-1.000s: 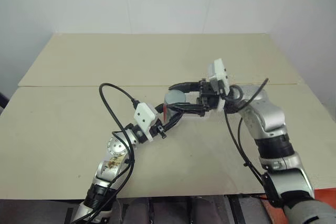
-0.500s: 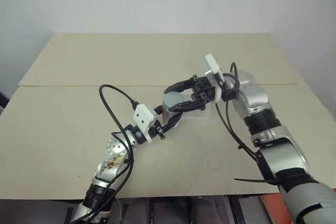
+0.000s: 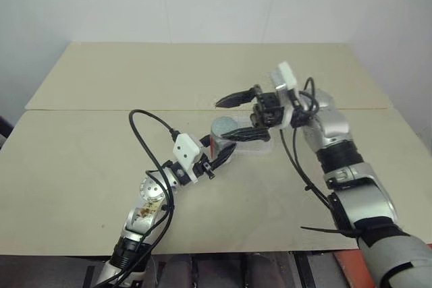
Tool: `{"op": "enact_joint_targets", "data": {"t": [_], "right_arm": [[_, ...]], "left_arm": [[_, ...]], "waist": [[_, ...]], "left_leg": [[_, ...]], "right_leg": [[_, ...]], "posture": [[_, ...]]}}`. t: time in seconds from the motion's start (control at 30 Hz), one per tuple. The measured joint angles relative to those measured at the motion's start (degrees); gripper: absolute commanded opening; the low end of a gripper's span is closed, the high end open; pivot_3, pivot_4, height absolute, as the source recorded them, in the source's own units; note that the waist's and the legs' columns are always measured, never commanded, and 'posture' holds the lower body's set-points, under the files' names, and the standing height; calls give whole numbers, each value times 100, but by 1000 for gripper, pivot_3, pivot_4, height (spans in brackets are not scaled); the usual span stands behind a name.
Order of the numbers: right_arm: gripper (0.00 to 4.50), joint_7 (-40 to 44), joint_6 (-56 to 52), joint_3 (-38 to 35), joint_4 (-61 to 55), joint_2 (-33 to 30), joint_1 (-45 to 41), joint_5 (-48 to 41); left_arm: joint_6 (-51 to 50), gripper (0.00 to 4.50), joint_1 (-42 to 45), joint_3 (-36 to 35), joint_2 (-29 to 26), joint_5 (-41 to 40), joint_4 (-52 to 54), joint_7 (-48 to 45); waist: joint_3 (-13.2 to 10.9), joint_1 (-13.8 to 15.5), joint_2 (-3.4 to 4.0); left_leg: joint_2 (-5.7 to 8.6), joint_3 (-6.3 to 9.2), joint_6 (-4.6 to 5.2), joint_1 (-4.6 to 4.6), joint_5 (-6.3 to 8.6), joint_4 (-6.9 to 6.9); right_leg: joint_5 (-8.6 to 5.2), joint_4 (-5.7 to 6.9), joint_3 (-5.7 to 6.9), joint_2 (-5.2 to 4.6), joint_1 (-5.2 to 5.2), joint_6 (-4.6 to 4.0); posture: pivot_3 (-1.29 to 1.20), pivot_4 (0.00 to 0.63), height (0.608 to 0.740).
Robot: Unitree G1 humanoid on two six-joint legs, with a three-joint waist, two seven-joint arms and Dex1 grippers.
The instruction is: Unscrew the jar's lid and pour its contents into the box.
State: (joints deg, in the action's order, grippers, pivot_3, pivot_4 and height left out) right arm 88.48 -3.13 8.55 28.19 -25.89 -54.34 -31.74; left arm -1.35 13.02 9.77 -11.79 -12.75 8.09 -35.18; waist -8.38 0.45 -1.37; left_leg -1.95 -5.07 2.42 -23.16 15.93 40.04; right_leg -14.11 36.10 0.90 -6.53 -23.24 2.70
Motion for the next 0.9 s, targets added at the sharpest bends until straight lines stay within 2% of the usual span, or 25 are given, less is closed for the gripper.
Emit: {"op": "enact_joint_targets", "data": {"t": [0.13, 0.23, 0.4, 0.5, 0.6, 0.73, 0.9], "right_arm": [[4456, -572, -115, -320, -1007, -326, 627, 133], [4456, -1678, -424, -548, -2311, -404, 1313, 390], [4456, -3778, -1634, -474, -4542, -48, 2165, 736], [4456, -4870, -2296, -206, -5564, 429, 2724, 921], [4456, -5739, -2818, 72, -6086, 746, 2915, 1208], [4456, -6476, -3177, 254, -6318, 969, 2998, 1581], [4456, -6736, -3249, 285, -6299, 886, 2994, 1865]], "left_arm": [[-1, 2010, -21, -15, 8, 24, 1, 74], [2, 2010, -21, -31, 25, 67, 5, 141], [20, 2010, 2, -51, 104, 154, -2, 285], [32, 2010, 16, -77, 109, 195, -16, 338], [32, 2010, 33, -77, 114, 212, -19, 339], [32, 2010, 41, -82, 110, 230, -26, 332], [68, 2010, 56, -79, 115, 243, -139, 314]], "waist": [[0, 17, 0], [0, 20, 0], [0, 1, 0], [1, 11, 1], [0, 11, 1], [1, 17, 1], [0, 11, 1]], "left_leg": [[0, -1, 0, -1, 0, -1], [-1, -2, 0, -1, 0, -3], [-1, 0, 1, 2, 1, -4], [0, 0, 2, 1, 1, -3], [5, 0, 5, 0, 2, 1], [12, 1, 6, -1, 3, 1], [14, 1, 9, -1, 4, 0]], "right_leg": [[0, -2, -1, -1, -2, 0], [0, -3, -2, -2, -6, 0], [1, -3, -7, -2, -14, -2], [2, -3, -9, -1, -14, -3], [2, -5, -9, -1, -13, -3], [2, -9, -4, 4, -12, -2], [1, -14, -4, 7, -11, -2]], "posture": [[0, 150, 740], [0, 150, 740], [0, 150, 740], [0, 150, 740], [0, 150, 740], [0, 150, 740], [0, 150, 740]]}}
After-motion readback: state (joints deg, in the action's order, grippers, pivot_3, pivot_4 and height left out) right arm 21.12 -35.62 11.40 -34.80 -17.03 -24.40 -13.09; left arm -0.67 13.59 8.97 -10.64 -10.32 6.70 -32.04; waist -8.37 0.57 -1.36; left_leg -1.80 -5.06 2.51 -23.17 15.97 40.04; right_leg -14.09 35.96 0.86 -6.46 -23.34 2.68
